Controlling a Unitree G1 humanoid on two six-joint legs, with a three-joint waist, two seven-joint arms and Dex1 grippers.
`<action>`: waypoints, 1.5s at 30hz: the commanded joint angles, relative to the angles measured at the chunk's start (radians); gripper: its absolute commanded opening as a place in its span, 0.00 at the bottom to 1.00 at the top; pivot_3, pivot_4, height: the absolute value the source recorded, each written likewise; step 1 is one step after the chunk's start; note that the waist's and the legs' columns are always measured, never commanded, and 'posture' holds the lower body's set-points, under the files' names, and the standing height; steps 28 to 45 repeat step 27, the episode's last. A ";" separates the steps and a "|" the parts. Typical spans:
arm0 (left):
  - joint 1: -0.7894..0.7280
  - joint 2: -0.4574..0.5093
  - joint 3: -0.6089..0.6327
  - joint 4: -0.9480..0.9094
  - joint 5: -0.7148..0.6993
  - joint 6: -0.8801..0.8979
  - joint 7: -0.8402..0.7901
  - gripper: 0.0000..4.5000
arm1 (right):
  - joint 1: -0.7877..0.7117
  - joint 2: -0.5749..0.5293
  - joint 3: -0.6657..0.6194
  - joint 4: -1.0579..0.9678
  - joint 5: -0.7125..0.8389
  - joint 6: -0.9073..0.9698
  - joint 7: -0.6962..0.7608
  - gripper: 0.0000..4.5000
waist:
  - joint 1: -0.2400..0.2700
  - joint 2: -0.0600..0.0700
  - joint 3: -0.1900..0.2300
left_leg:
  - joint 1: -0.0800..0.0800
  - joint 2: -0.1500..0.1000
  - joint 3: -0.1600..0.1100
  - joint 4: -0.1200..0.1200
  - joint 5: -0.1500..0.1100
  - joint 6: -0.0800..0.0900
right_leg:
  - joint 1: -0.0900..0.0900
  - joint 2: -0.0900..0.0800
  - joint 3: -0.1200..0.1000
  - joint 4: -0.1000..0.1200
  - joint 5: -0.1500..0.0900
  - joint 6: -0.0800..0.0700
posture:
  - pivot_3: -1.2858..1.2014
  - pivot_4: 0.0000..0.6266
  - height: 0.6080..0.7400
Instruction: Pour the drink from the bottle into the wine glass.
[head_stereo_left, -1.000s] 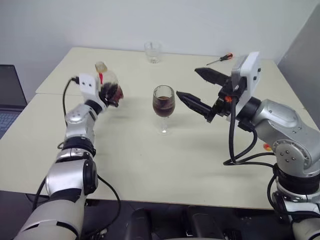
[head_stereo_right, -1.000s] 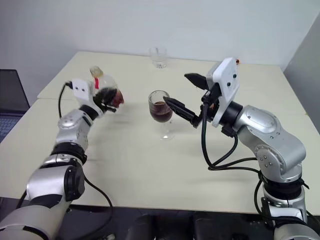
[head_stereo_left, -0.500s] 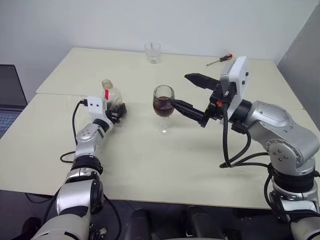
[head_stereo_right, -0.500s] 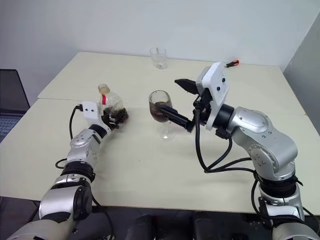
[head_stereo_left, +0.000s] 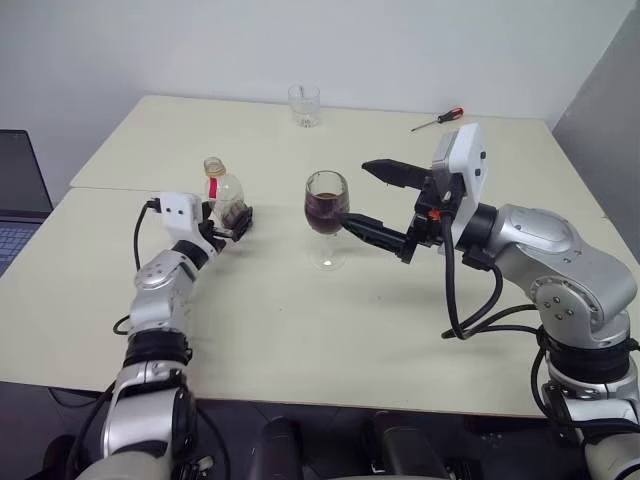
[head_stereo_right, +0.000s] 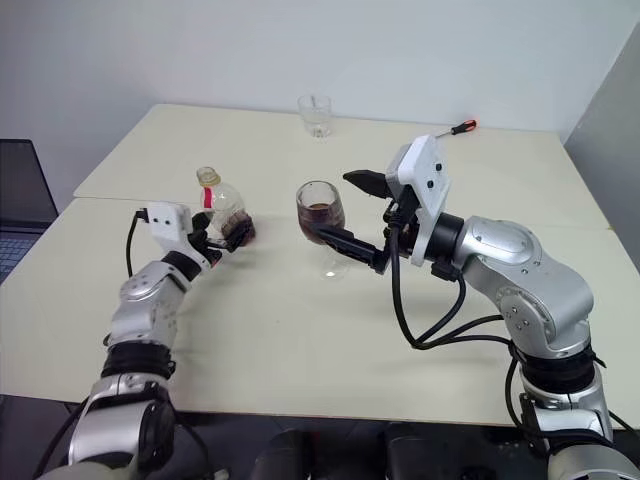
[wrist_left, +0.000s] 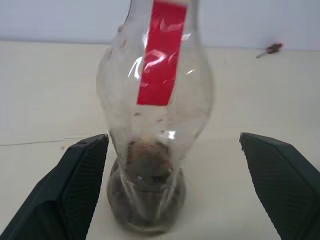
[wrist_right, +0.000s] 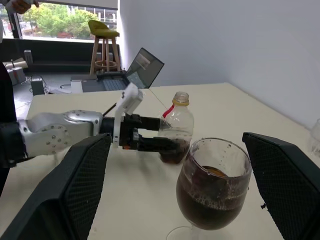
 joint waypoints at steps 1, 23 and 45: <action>0.055 0.039 0.073 -0.219 -0.099 0.131 0.025 1.00 | -0.026 -0.005 -0.008 0.016 -0.020 -0.050 0.033 1.00 | 0.000 0.000 0.000 | 0.000 0.000 0.000 0.000 0.000 0.000 | 0.000 0.000 0.000 0.000 0.000 0.000 | 0.52 0.24 1.00; -0.081 0.639 -0.003 -0.494 -0.383 0.589 -0.579 1.00 | 0.067 -0.394 -0.170 0.187 0.044 -0.115 0.513 1.00 | -0.004 0.001 0.003 | 0.001 0.000 0.001 -0.003 0.000 0.000 | 0.000 0.001 0.001 -0.006 -0.003 0.003 | 0.52 0.24 1.00; -0.095 0.641 -0.003 -0.464 -0.374 0.577 -0.618 1.00 | 0.059 -0.423 -0.213 0.243 0.053 -0.123 0.536 1.00 | -0.004 0.001 0.003 | 0.002 0.001 0.001 -0.003 0.000 0.000 | 0.000 0.002 0.001 -0.006 -0.004 0.002 | 0.52 0.24 1.00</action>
